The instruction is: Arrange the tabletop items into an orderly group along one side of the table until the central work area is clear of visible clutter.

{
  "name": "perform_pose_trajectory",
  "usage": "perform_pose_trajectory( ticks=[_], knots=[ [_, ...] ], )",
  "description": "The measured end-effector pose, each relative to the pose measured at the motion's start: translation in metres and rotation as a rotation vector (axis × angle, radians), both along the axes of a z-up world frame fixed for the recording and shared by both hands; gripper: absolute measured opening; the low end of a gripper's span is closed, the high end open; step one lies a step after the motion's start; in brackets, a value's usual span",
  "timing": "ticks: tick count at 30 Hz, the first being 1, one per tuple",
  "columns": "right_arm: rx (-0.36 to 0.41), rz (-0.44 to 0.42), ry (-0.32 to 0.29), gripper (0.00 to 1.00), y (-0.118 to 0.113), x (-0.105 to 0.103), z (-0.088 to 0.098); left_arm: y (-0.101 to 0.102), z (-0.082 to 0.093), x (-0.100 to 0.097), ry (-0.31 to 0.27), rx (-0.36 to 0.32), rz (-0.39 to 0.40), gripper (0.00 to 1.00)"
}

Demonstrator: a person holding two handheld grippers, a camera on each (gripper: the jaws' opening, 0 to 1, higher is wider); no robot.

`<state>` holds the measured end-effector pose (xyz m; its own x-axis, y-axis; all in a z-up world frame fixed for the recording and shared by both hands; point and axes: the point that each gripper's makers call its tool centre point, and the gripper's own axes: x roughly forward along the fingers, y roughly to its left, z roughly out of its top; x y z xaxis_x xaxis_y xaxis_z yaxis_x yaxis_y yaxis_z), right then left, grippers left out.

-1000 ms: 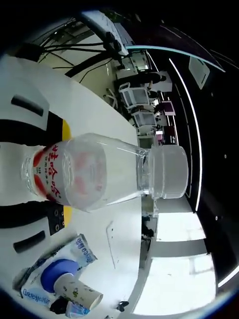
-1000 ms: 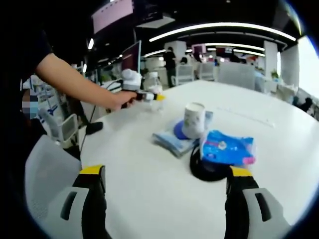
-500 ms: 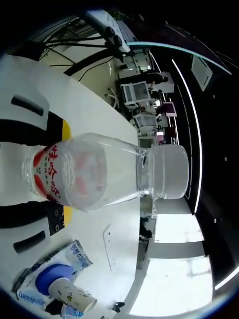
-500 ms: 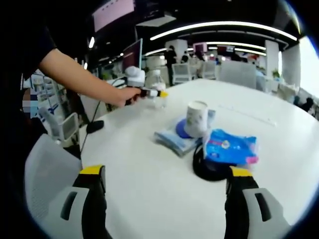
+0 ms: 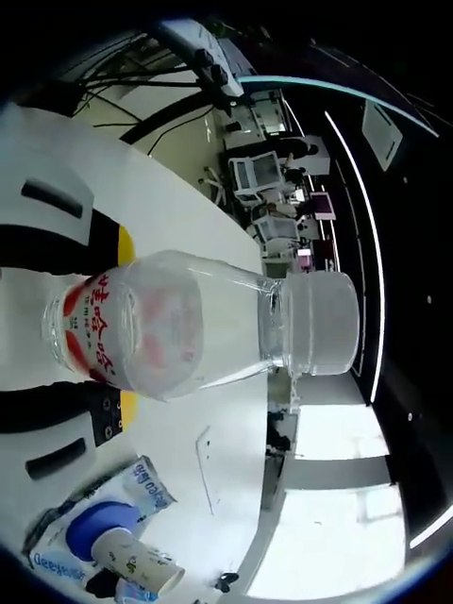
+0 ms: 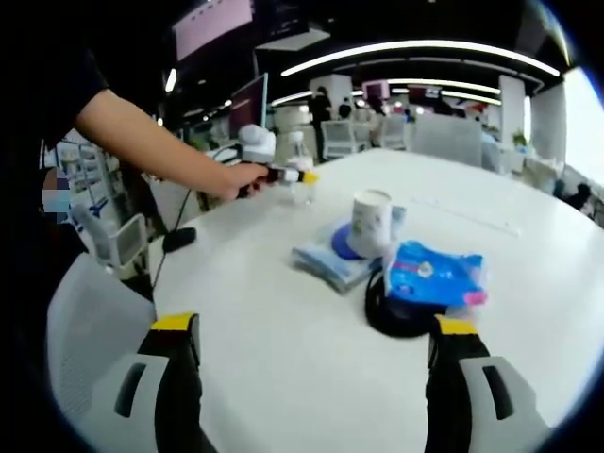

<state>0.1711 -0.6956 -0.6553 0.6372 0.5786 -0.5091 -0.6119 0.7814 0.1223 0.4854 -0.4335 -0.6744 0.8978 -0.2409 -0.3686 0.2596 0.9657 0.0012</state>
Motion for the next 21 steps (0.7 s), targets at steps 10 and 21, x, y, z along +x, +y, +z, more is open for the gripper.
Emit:
perform_pose_trajectory(
  ticks=[10, 21],
  knots=[
    [-0.003, 0.009, 0.004, 0.98, 0.0005, -0.0031, -0.0002, 0.0001, -0.0016, -0.0023, 0.0, 0.034, -0.049, 0.42],
    [-0.013, 0.01, 0.002, 0.98, 0.0011, -0.0027, 0.0015, -0.0023, -0.0017, 0.0003, 0.004, 0.022, -0.078, 0.42]
  ],
)
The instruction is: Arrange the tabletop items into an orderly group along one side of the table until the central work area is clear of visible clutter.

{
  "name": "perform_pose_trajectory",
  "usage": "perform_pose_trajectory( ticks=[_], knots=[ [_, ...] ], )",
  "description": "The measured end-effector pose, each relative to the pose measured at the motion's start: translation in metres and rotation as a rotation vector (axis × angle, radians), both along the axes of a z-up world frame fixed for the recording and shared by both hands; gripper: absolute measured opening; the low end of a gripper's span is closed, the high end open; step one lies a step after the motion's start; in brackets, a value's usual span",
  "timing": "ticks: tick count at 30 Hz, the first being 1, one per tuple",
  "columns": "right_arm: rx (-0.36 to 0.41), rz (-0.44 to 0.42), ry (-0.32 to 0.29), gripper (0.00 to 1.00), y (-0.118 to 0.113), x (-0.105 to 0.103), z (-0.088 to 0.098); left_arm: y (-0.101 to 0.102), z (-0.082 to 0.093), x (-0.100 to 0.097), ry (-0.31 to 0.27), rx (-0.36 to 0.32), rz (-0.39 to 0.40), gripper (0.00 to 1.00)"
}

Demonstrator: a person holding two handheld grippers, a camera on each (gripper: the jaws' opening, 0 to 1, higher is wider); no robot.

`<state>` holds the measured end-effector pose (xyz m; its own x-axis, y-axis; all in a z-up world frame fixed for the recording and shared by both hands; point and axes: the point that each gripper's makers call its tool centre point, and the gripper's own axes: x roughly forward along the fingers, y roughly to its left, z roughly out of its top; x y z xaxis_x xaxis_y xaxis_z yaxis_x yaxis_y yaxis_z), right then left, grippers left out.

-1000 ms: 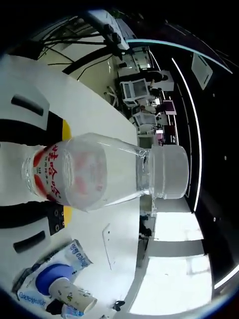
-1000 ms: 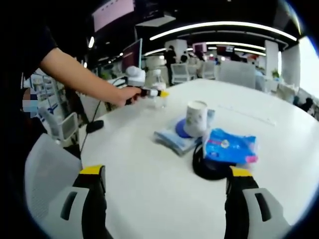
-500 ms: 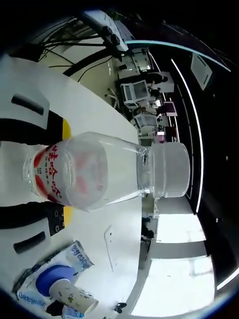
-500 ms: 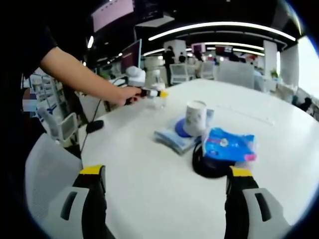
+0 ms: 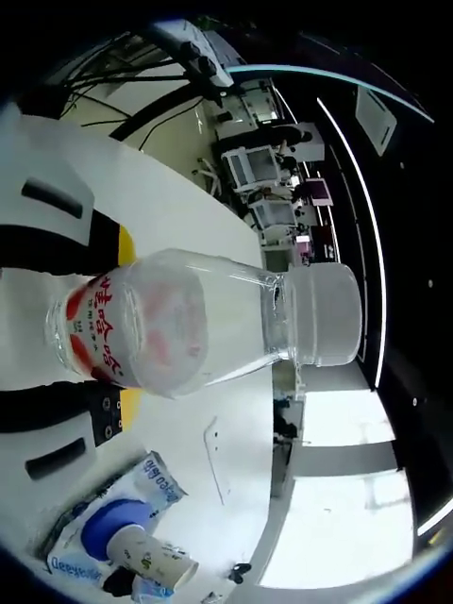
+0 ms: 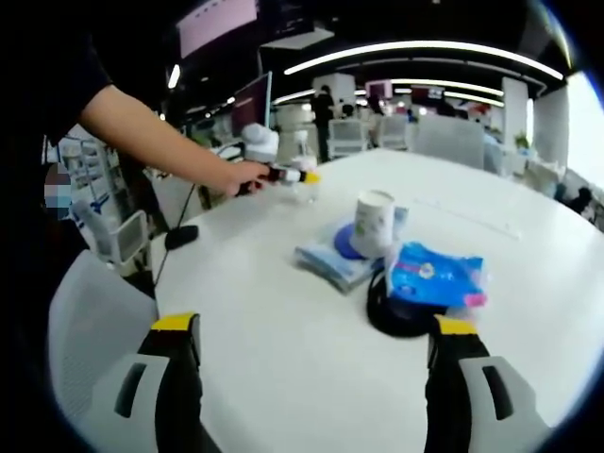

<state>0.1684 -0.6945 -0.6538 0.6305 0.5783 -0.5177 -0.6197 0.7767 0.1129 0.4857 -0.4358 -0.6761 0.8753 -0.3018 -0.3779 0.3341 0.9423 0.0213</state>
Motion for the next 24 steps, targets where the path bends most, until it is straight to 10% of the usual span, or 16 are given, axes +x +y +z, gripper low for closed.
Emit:
perform_pose_trajectory(
  ticks=[24],
  knots=[
    [0.001, -0.012, -0.056, 0.99, -0.002, -0.002, 0.024, -0.006, 0.023, -0.033, 0.005, 0.027, -0.032, 0.67]
  ],
)
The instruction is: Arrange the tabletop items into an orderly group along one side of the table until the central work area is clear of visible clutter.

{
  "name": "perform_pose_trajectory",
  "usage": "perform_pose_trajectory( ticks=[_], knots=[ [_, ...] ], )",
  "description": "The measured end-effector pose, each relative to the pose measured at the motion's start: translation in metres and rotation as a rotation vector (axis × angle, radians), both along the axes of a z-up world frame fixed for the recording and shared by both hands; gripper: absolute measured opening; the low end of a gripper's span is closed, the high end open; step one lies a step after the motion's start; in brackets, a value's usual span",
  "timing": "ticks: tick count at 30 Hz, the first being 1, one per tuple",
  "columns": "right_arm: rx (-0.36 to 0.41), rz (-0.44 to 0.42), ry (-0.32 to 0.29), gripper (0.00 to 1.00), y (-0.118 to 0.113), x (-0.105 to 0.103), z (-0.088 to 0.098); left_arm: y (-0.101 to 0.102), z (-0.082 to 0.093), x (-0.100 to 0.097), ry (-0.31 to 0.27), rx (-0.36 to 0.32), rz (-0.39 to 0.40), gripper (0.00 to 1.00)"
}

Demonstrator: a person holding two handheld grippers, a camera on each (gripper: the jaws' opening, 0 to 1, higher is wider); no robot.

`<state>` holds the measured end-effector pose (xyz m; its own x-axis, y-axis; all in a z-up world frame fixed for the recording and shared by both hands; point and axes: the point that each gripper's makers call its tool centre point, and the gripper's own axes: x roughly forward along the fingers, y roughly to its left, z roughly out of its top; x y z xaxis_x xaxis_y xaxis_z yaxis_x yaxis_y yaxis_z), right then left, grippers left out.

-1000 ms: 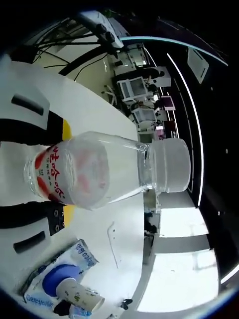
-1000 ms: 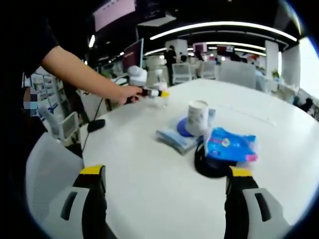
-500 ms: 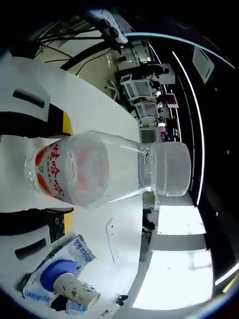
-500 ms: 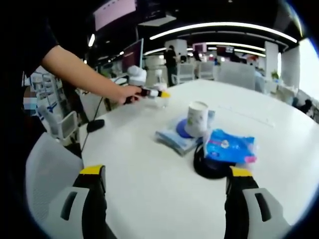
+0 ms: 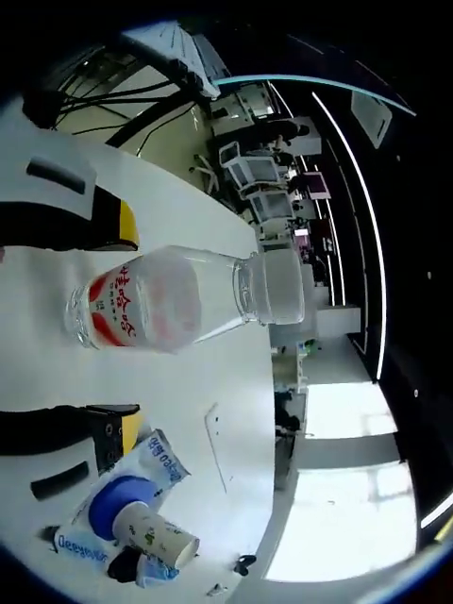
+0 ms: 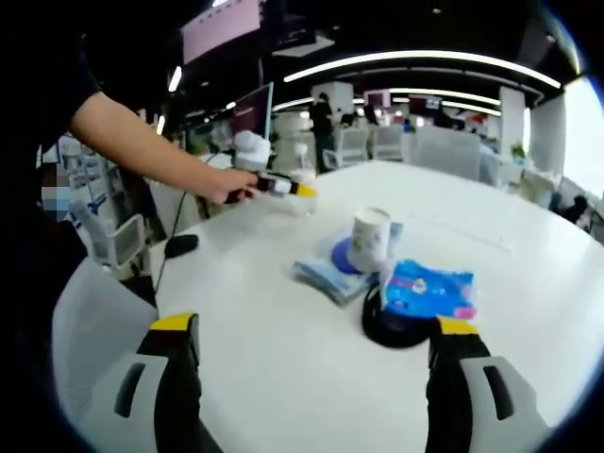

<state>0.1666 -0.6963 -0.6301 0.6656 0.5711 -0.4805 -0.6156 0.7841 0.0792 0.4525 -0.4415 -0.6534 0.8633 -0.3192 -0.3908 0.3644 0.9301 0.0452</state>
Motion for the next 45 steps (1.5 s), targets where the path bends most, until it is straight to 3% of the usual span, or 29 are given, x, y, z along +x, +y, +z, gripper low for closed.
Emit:
perform_pose_trajectory(
  ticks=[12, 23, 28, 35, 42, 45],
  knots=[
    [0.018, 0.004, -0.036, 1.0, -0.01, -0.001, 0.011, 0.002, 0.016, -0.02, -0.012, 0.021, 0.019, 0.69],
    [0.029, 0.061, -0.054, 0.99, -0.007, -0.002, 0.017, 0.0, 0.035, -0.043, -0.02, 0.012, 0.033, 0.71],
    [0.044, 0.065, -0.074, 0.99, -0.009, 0.001, 0.026, -0.013, 0.033, -0.062, 0.01, 0.011, 0.005, 0.77],
    [0.045, 0.088, -0.108, 0.99, -0.013, -0.002, 0.04, -0.018, 0.047, -0.08, 0.014, 0.002, 0.023, 0.85],
    [0.027, 0.109, -0.13, 0.99, -0.018, -0.003, 0.041, -0.027, 0.055, -0.089, 0.012, 0.012, -0.016, 0.96],
    [0.024, 0.123, -0.147, 0.99, -0.019, 0.0, 0.044, -0.035, 0.058, -0.101, 0.025, 0.006, -0.043, 0.99]
  ],
)
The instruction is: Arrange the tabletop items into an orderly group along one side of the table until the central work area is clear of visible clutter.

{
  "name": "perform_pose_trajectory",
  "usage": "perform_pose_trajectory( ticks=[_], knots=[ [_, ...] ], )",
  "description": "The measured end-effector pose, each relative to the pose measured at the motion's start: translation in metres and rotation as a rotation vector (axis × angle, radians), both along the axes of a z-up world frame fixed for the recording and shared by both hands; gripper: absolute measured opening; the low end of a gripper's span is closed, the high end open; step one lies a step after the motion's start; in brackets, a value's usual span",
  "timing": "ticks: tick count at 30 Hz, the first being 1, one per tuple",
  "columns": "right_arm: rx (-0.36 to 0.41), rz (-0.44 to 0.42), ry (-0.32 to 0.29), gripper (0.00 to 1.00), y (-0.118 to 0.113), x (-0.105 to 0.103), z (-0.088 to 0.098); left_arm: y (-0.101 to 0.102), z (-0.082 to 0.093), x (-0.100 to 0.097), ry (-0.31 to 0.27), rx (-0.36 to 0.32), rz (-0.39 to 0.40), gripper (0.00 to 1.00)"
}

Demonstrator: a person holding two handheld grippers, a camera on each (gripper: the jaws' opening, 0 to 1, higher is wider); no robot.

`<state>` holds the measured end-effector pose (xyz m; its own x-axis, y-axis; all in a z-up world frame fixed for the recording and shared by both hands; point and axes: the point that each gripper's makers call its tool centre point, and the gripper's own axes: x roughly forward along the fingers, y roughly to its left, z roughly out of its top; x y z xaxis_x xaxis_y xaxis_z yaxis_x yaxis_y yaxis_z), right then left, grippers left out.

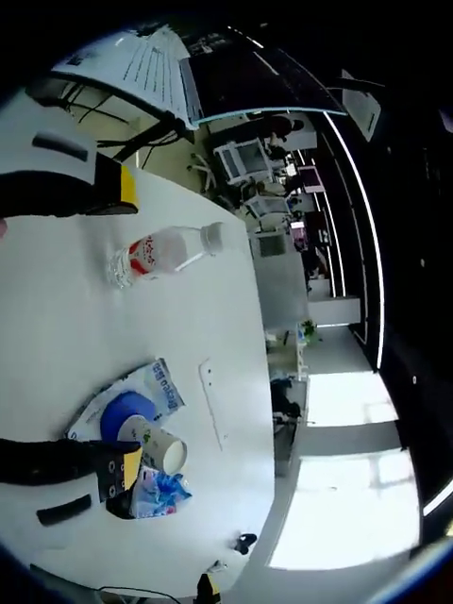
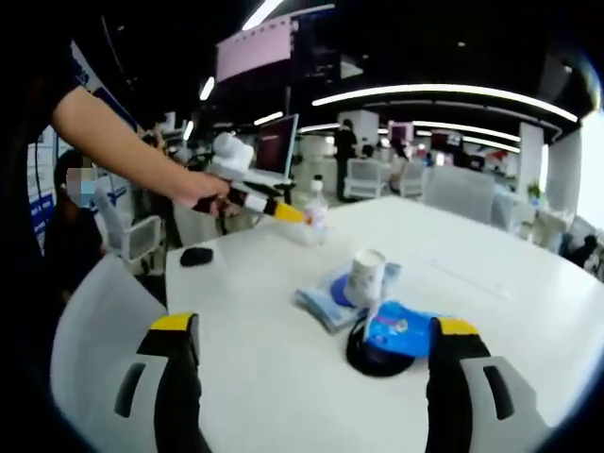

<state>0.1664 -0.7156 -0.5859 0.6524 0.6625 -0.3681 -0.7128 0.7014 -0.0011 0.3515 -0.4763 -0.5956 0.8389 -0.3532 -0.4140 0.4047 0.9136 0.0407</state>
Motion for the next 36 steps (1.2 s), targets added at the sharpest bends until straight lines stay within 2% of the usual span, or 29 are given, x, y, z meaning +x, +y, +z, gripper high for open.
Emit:
perform_pose_trajectory(
  ticks=[8, 12, 14, 17, 22, 25, 36],
  knots=[
    [-0.009, 0.016, -0.035, 0.99, -0.006, 0.004, 0.007, -0.002, 0.006, -0.009, 0.014, -0.016, -0.009, 0.99],
    [-0.013, 0.032, -0.047, 0.98, -0.008, 0.002, 0.009, -0.011, 0.01, -0.017, 0.006, 0.006, -0.062, 0.99],
    [-0.013, 0.039, -0.062, 0.97, -0.009, 0.001, 0.011, -0.013, 0.01, -0.023, 0.012, 0.034, -0.078, 0.99],
    [-0.003, 0.042, -0.069, 0.96, -0.008, 0.0, 0.013, -0.016, 0.012, -0.03, 0.011, 0.04, -0.091, 0.99],
    [-0.017, 0.065, -0.072, 0.94, -0.007, -0.002, 0.009, -0.015, 0.014, -0.039, -0.002, 0.058, -0.096, 0.99],
    [-0.049, 0.088, -0.071, 0.89, -0.007, -0.005, 0.002, -0.011, 0.015, -0.044, -0.011, 0.065, -0.088, 0.99],
    [-0.081, 0.125, -0.074, 0.83, 0.0, -0.008, -0.001, -0.001, 0.016, -0.067, -0.016, 0.068, -0.075, 0.99]
  ],
)
